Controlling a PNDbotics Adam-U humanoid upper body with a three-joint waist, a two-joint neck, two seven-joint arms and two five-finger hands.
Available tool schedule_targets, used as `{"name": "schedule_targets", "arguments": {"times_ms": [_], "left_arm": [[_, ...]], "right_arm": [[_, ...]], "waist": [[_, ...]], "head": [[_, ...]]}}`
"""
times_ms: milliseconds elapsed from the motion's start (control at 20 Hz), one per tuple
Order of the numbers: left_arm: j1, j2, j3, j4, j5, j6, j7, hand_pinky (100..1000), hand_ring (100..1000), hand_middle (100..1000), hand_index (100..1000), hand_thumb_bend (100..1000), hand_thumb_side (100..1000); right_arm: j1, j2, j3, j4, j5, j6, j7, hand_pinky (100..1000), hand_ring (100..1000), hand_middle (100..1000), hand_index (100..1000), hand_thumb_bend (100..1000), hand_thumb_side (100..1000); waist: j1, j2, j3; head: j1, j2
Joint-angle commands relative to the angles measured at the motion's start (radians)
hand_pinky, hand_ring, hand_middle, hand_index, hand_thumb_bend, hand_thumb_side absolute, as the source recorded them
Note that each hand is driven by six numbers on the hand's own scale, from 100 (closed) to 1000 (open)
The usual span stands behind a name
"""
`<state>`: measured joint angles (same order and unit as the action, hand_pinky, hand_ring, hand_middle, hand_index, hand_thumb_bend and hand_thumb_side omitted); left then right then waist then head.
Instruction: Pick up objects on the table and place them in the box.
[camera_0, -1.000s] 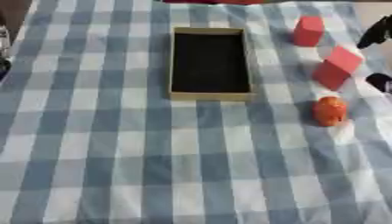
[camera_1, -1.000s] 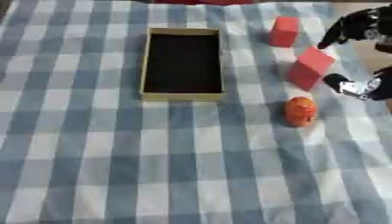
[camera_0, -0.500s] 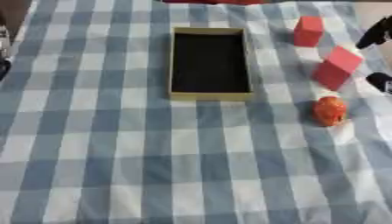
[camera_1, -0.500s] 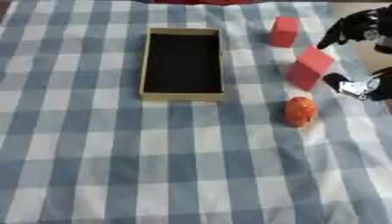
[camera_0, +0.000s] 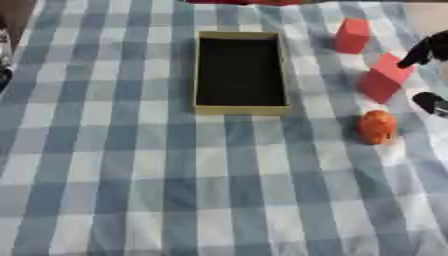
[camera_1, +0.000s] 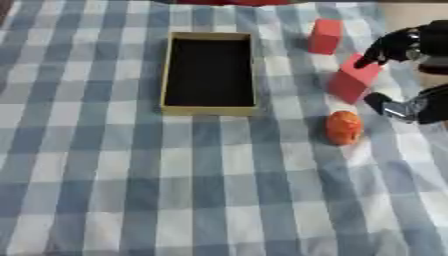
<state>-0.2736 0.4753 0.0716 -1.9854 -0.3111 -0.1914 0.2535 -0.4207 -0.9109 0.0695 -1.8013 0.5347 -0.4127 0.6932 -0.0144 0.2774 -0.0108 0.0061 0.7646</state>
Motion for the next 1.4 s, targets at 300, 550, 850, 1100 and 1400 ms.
{"name": "schedule_targets", "arguments": {"times_ms": [300,550,850,1100,1400], "left_arm": [[-0.016,0.011,0.003,-0.015,0.005,-0.001,-0.006,700,785,653,662,100,566],[-0.017,0.009,0.002,-0.015,0.007,-0.001,-0.009,700,785,653,662,100,566],[-0.016,0.005,0.002,-0.015,0.007,0.0,-0.01,701,785,653,662,100,566],[-0.015,0.002,0.0,-0.015,0.009,0.0,-0.012,701,785,654,661,100,566],[-0.015,-0.001,0.0,-0.015,0.009,0.0,-0.014,701,786,655,660,100,566]], "right_arm": [[-0.002,0.006,0.024,0.039,-0.015,-0.008,0.051,630,740,782,891,100,930],[-0.006,0.032,0.042,0.066,-0.017,-0.01,0.071,613,735,778,888,100,959],[-0.009,0.045,0.057,0.094,-0.03,-0.014,0.099,611,737,784,893,100,993],[-0.016,0.052,0.066,0.116,-0.011,-0.019,0.123,624,747,799,930,110,938],[-0.017,0.051,0.071,0.134,0.0,-0.036,0.138,589,746,825,958,196,860]], "waist": [[0.005,-0.016,0.004],[0.009,-0.015,0.006],[0.01,-0.014,0.006],[0.012,-0.013,0.007],[0.014,-0.011,0.007]], "head": [[-0.005,0.005],[-0.006,0.005],[-0.007,0.005],[-0.007,0.005],[-0.007,0.005]]}}
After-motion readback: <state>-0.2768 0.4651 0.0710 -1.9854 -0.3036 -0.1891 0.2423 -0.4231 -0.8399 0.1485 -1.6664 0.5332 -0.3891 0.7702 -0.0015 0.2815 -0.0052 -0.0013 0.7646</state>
